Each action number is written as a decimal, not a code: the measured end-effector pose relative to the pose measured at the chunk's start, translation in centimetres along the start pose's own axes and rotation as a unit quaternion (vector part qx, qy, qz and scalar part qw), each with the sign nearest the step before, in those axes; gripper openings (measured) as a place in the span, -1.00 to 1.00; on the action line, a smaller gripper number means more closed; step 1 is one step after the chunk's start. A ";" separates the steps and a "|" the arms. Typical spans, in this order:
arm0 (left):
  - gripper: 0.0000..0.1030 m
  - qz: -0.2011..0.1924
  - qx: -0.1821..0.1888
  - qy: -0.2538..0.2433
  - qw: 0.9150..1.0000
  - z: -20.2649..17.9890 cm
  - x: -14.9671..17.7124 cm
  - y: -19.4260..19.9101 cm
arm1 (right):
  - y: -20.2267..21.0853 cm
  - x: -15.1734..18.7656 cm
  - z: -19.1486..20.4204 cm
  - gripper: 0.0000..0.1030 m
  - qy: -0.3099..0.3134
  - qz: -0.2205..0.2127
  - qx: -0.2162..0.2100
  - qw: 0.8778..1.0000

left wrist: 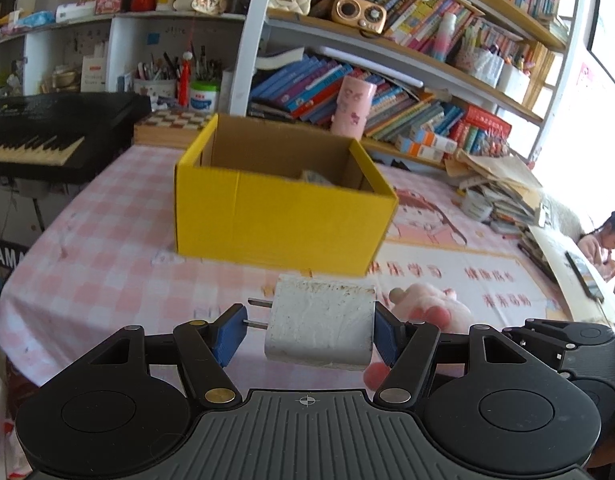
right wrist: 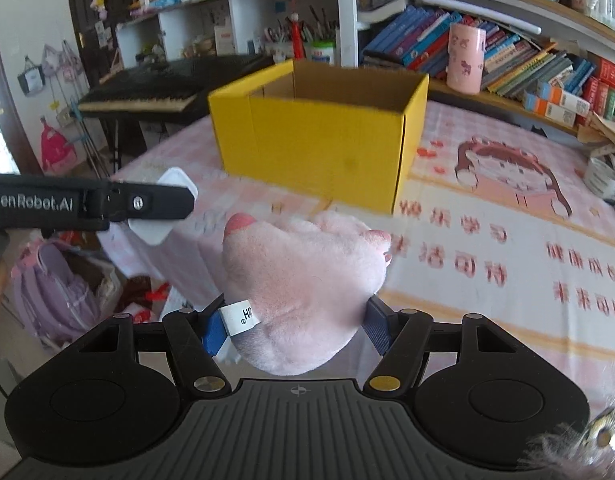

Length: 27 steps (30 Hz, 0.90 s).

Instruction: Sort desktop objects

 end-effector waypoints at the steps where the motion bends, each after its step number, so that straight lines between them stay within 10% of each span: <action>1: 0.28 -0.005 0.000 0.000 1.000 0.1 -0.7 -0.3 | -0.2 -0.6 -0.2 0.24 -0.002 -0.006 -0.002 1.000; 27: 0.28 -0.087 -0.086 -0.008 0.992 2.0 -12.8 -9.3 | -6.2 -18.1 -7.7 0.24 0.071 -0.133 -0.030 0.988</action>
Point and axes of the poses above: each gripper's, at about its wrist camera, not at the fingertips, and y roughly against the way its jaws point, z to its left, x to its underside, the point moved 4 cm from there along -y, roughly the way its jaws point, and after that the axes turned 1 degree about -y, right-handed, at the moved point
